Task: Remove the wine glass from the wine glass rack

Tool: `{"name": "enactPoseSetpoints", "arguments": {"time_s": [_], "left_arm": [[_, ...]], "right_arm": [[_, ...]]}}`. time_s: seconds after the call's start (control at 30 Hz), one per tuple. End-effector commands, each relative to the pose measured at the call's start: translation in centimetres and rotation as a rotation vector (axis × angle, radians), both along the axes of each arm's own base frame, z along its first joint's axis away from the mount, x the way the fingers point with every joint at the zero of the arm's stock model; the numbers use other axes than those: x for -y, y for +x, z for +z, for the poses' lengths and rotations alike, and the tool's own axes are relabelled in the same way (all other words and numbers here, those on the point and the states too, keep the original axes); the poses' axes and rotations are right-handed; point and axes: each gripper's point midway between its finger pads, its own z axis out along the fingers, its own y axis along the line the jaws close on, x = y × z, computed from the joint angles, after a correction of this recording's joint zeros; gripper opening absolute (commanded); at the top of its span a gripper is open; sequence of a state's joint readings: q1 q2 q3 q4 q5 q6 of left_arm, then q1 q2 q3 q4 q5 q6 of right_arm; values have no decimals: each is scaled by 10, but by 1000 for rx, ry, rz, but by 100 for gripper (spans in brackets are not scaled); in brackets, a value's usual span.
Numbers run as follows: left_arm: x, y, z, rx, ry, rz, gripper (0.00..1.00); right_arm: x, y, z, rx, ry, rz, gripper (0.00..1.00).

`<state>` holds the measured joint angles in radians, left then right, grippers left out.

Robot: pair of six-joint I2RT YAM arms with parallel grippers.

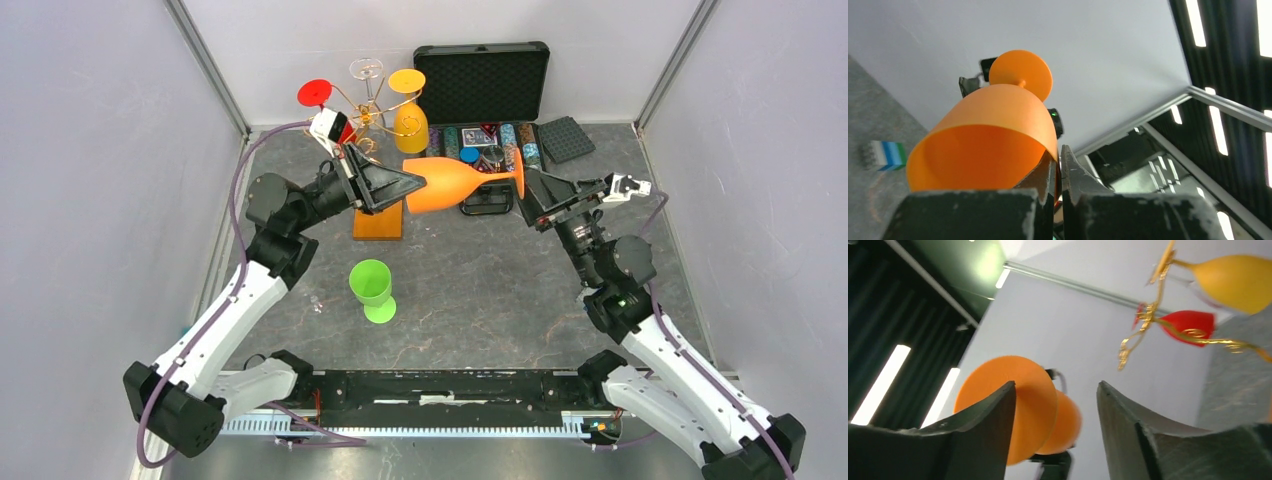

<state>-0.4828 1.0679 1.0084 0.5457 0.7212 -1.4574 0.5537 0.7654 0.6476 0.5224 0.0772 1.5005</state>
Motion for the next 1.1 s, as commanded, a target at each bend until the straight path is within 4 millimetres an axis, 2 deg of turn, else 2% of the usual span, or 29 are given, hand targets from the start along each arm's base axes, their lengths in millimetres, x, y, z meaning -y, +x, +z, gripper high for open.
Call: {"name": "enactPoseSetpoints", "arguments": {"time_s": [0.0, 0.1, 0.2, 0.27, 0.3, 0.43, 0.6, 0.77, 0.9, 1.07], "left_arm": [[-5, 3, -1, 147, 152, 135, 2], [-6, 15, -22, 177, 300, 223, 2], [3, 16, -59, 182, 478, 223, 2], [12, 14, -82, 188, 606, 212, 2], [17, 12, -90, 197, 663, 214, 2], [26, 6, -131, 239, 927, 219, 2], [36, -5, -171, 284, 1209, 173, 2], [39, -20, -212, 332, 1458, 113, 2], [34, -27, -242, 308, 1570, 62, 2], [25, -28, -268, 273, 1641, 52, 2]], "right_arm": [[29, 11, -30, -11, -262, -240, 70], [57, 15, -66, -78, -436, -395, 74], [85, 14, -95, -138, -597, -523, 75], [98, 12, -107, -168, -673, -573, 75], [104, 10, -120, -203, -724, -588, 75], [123, 4, -141, -258, -809, -647, 75], [141, -3, -154, -302, -855, -706, 75], [149, -6, -158, -324, -880, -734, 74], [151, -7, -161, -335, -888, -742, 74], [152, -8, -166, -348, -893, -738, 74]]}}
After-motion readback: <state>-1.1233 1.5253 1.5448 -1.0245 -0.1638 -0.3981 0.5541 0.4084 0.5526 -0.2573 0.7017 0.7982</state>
